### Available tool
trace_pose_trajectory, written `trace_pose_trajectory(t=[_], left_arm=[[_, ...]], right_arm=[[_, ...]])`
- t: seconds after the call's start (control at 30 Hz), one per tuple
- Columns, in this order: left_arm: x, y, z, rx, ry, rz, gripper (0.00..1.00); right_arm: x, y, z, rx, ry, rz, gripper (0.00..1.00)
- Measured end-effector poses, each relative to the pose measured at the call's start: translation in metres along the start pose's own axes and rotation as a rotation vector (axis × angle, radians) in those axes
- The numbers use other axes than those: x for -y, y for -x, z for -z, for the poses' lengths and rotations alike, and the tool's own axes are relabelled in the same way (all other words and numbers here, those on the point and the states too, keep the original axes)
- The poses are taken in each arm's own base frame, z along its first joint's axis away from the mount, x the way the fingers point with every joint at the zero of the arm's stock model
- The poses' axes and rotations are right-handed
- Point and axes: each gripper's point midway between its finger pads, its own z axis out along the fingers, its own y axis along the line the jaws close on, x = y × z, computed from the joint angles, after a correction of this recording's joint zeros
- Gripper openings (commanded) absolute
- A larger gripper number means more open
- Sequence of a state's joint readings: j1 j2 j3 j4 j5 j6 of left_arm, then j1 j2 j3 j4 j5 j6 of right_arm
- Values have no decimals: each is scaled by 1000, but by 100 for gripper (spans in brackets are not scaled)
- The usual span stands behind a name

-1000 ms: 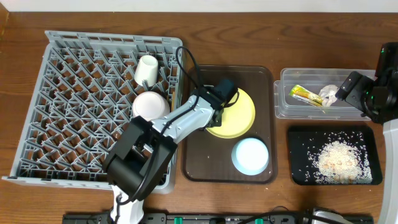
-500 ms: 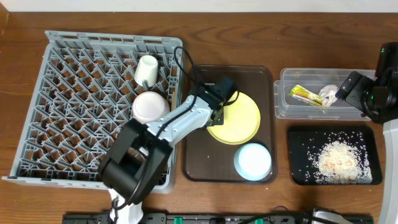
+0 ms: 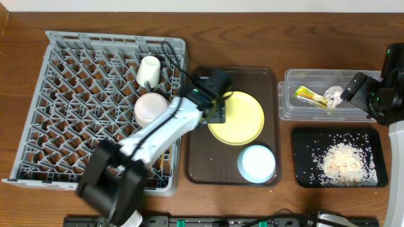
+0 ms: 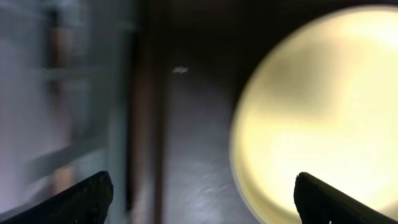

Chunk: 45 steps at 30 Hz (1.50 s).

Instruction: Sort waste into correct bins and load items into the dishwasher

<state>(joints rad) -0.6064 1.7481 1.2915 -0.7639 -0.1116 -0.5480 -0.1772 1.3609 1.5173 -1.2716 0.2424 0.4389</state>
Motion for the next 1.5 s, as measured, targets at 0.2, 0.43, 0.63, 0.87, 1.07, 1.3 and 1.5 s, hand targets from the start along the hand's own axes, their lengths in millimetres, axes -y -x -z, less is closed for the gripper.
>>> trace_pose_trajectory(t=[0.2, 0.43, 0.63, 0.87, 1.07, 1.3, 1.5], left_arm=[[-54, 48, 135, 263, -148, 184, 89], [-153, -14, 264, 535, -124, 351, 92], [-233, -85, 348, 923, -58, 594, 92], [-282, -153, 380, 1149, 34, 753, 93], [-299, -159, 381, 1160, 144, 801, 93], [-284, -109, 357, 992, 217, 719, 98], [-279, -80, 328, 831, 355, 654, 98]], right_arm=[[6, 5, 0, 25, -37, 29, 99], [10, 7, 0, 34, -59, 53, 99], [-2, 25, 1, 109, -11, 43, 99], [-40, 20, 5, 65, 209, 62, 99], [-103, -4, 27, -23, 562, 210, 99], [-196, -88, 46, -143, 716, 573, 98], [-261, -171, 33, -223, 701, 832, 85]])
